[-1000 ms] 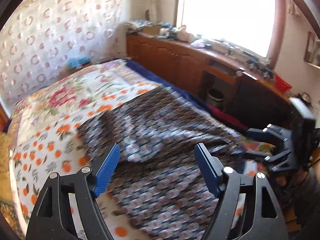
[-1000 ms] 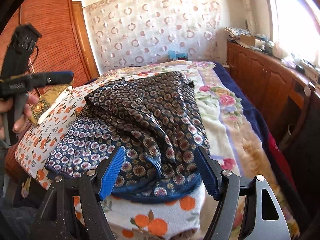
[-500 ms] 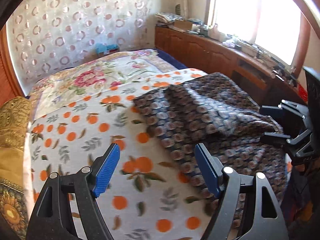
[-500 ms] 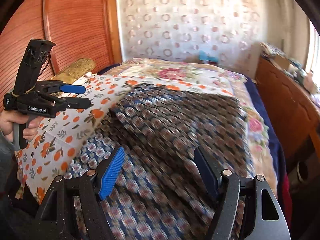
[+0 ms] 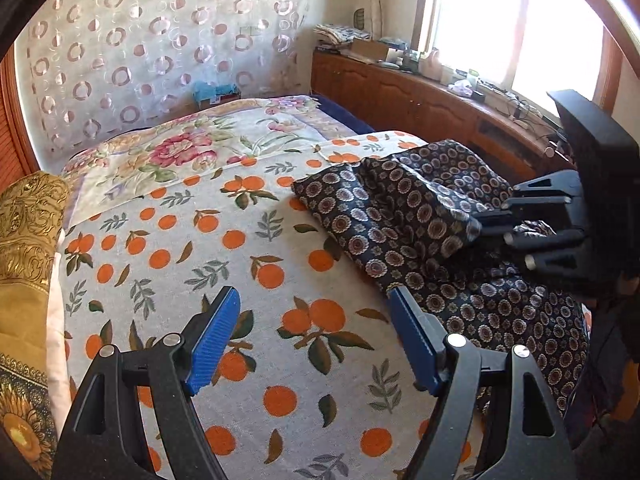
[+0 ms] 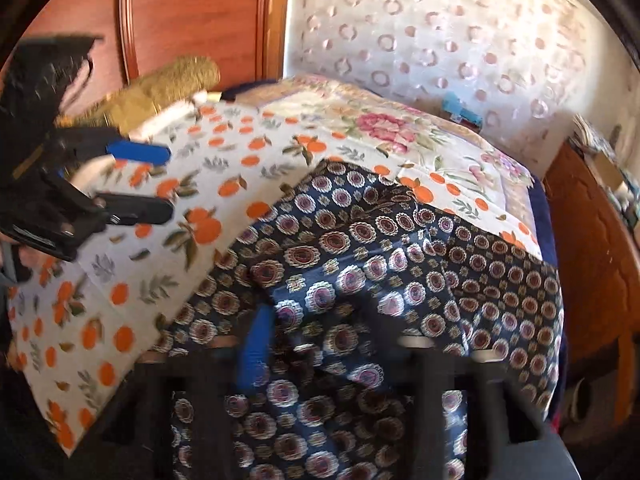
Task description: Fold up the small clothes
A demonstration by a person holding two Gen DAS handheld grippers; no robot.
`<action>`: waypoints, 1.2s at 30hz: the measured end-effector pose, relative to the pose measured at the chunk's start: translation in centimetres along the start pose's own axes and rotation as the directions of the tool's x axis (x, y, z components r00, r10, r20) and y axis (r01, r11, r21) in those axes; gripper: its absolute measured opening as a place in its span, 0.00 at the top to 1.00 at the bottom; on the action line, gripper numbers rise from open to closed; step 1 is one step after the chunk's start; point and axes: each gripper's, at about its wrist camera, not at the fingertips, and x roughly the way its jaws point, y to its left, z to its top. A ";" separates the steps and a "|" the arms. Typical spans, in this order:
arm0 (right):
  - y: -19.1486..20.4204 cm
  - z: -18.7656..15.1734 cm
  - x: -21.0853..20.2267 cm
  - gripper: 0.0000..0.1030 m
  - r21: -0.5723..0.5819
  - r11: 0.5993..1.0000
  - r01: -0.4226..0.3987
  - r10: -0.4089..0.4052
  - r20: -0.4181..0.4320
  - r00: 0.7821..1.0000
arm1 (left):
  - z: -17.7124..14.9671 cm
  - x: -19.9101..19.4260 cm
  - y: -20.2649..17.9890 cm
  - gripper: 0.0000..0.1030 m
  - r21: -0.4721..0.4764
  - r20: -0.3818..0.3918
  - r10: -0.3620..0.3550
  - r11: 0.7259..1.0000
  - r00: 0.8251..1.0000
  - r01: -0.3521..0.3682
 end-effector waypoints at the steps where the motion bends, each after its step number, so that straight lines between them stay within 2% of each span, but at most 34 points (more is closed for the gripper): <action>1: -0.6 0.1 0.1 0.94 -0.005 1.000 -0.006 0.006 -0.008 1.000 | 0.1 0.0 -0.2 0.25 0.003 0.002 -0.007 1.000 1.000 0.007; 4: -3.3 0.9 -0.5 0.96 0.026 0.999 -0.023 0.023 0.003 1.000 | 0.5 0.3 -0.8 0.25 0.012 0.000 -0.033 0.999 0.999 0.033; 8: -9.1 1.7 -2.3 0.97 0.094 0.995 0.013 -0.015 0.028 0.999 | 1.1 1.0 -1.8 0.25 0.029 -0.010 -0.059 0.998 0.998 0.059; 10: -12.0 1.9 -2.7 0.97 0.119 0.991 0.057 -0.061 0.034 0.998 | 1.4 1.5 -2.3 0.25 0.037 -0.019 -0.067 0.997 0.998 0.068; 12: -15.1 2.2 -2.2 0.96 0.155 0.982 0.104 -0.108 0.015 0.994 | 1.5 2.1 -2.8 0.25 0.037 -0.030 -0.073 0.997 0.997 0.075; 14: -18.0 2.0 -0.7 0.96 0.212 0.971 0.113 -0.106 -0.041 0.993 | 1.4 2.7 -3.3 0.25 0.040 -0.045 -0.083 0.996 0.996 0.085; 15: -19.1 1.7 -0.1 0.94 0.234 0.962 0.139 -0.130 -0.054 0.990 | 1.3 3.1 -3.7 0.25 0.046 -0.055 -0.084 0.995 0.995 0.087; 16: -20.0 1.5 0.3 0.83 0.254 0.954 0.157 -0.145 -0.065 0.987 | 1.2 3.5 -3.8 0.25 0.051 -0.062 -0.084 0.995 0.995 0.087; 17: -20.5 1.4 0.8 0.77 0.268 0.948 0.174 -0.159 -0.079 0.984 | 1.1 3.8 -4.0 0.25 0.059 -0.071 -0.081 0.995 0.994 0.085; 18: -20.7 1.2 1.1 0.66 0.278 0.940 0.196 -0.177 -0.090 0.980 | 1.0 4.3 -4.2 0.25 0.065 -0.081 -0.077 0.994 0.994 0.083; 19: -20.9 1.1 1.1 0.62 0.286 0.934 0.214 -0.196 -0.089 0.976 | 0.8 4.6 -4.3 0.25 0.067 -0.091 -0.076 0.994 0.993 0.082; 22: -20.3 0.8 1.4 0.56 0.294 0.926 0.235 -0.220 -0.086 0.972 | 0.7 5.5 -4.4 0.25 0.068 -0.114 -0.072 0.995 0.991 0.080; 24: -19.9 0.4 1.1 0.56 0.294 0.919 0.264 -0.250 -0.084 0.965 | 0.5 5.7 -4.4 0.25 0.065 -0.123 -0.070 0.995 0.990 0.079; 27: -19.3 0.0 0.2 0.56 0.313 0.916 0.250 -0.241 -0.071 0.968 | 0.3 5.9 -4.5 0.25 0.074 -0.114 -0.061 0.995 0.992 0.069; 30: -18.6 -1.0 -0.7 0.56 0.301 0.932 0.202 -0.192 -0.064 0.979 | 0.2 6.1 -4.9 0.24 0.098 -0.113 -0.035 0.994 0.993 0.046; 32: -18.6 -1.6 -1.7 0.56 0.309 0.930 0.197 -0.190 -0.054 0.980 | 0.1 6.1 -5.0 0.22 0.109 -0.117 -0.027 0.993 0.993 0.040; 36: -17.2 -2.7 -4.2 0.56 0.332 0.934 0.133 -0.141 -0.001 0.990 | 0.1 6.2 -5.4 0.22 0.133 -0.122 -0.005 0.991 0.993 0.021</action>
